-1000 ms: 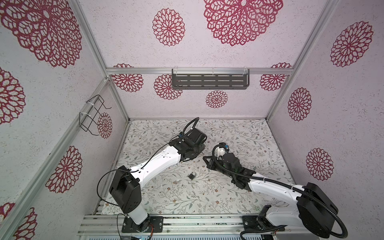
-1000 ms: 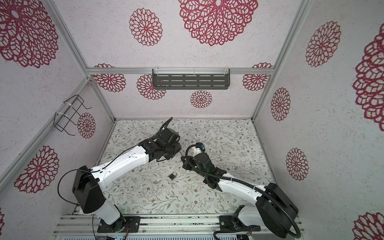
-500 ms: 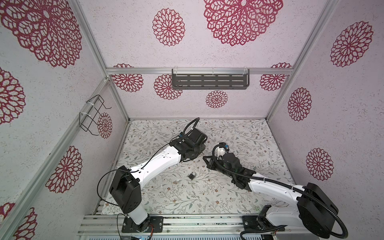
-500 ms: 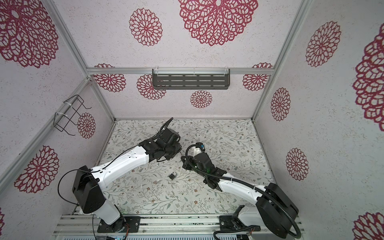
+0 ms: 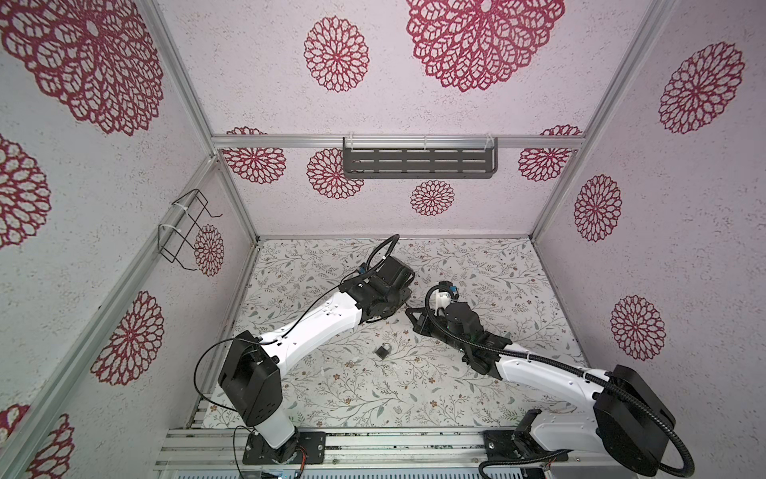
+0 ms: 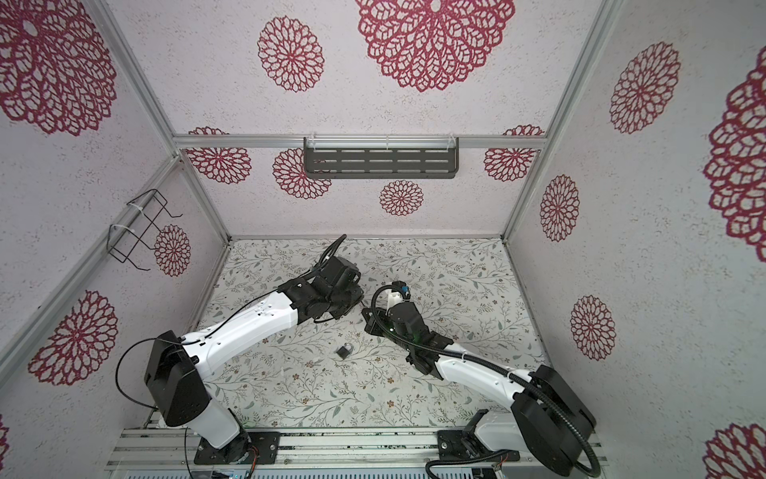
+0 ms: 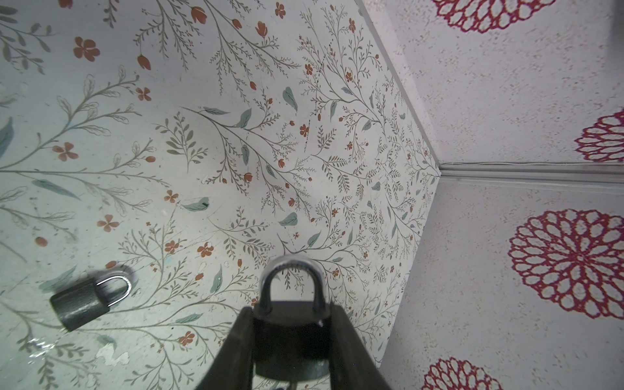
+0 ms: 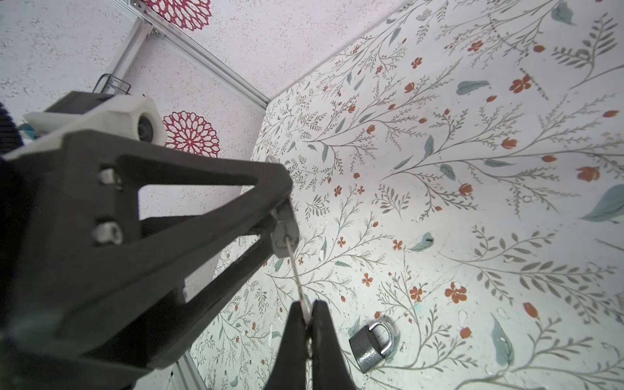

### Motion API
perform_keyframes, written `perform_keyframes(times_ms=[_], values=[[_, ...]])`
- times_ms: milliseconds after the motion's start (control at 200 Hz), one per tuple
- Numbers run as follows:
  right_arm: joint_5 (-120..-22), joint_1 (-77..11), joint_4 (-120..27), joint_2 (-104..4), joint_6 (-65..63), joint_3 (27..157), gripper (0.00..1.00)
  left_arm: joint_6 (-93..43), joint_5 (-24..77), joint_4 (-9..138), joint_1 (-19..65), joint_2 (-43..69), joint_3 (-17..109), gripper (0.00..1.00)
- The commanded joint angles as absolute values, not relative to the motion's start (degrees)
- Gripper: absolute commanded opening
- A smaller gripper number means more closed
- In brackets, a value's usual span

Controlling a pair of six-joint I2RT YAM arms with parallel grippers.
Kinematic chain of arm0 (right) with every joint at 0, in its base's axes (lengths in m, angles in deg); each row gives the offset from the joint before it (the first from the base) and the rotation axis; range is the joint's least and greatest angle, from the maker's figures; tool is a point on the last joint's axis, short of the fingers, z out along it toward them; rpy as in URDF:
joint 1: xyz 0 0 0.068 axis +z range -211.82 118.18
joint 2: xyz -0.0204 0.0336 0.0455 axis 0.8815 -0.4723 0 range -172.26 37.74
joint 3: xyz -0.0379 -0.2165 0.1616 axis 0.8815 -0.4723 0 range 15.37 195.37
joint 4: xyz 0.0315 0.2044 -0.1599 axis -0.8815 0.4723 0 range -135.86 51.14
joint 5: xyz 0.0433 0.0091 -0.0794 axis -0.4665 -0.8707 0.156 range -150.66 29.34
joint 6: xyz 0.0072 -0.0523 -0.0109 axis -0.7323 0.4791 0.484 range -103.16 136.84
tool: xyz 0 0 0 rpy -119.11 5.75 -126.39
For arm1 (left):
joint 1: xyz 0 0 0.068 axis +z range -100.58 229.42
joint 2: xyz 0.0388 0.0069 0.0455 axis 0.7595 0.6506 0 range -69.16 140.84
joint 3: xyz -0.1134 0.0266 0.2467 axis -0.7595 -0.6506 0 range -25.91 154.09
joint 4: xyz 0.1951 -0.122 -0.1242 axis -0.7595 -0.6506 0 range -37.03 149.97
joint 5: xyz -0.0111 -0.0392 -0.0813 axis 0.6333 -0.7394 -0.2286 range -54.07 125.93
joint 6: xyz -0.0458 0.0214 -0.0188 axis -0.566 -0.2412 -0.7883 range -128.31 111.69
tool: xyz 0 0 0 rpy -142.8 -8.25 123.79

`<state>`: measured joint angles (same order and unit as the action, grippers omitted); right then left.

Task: Unlock with the key

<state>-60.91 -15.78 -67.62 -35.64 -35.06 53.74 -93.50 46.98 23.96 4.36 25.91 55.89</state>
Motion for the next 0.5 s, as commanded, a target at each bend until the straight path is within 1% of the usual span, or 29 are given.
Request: perform_keyframes(times_ms=[0, 160, 310, 495], values=[[-60.5, -16.5, -68.9, -33.6, -33.7, 56.1, 0.00, -93.5, 47.1, 25.0, 3.6, 25.9, 56.7, 0.00], [-61.9, -17.1, -69.2, -34.1, -34.2, 56.5, 0.00, -93.1, 47.1, 24.8, 3.1, 25.9, 57.1, 0.00], [-64.6, -17.0, -69.1, -35.1, -31.7, 57.6, 0.00, -93.8, 47.3, 23.9, 2.5, 26.4, 57.5, 0.00], [-64.3, -17.3, -66.9, -35.3, -29.6, 58.1, 0.00, -93.5, 47.8, 23.9, 1.3, 26.9, 58.9, 0.00]])
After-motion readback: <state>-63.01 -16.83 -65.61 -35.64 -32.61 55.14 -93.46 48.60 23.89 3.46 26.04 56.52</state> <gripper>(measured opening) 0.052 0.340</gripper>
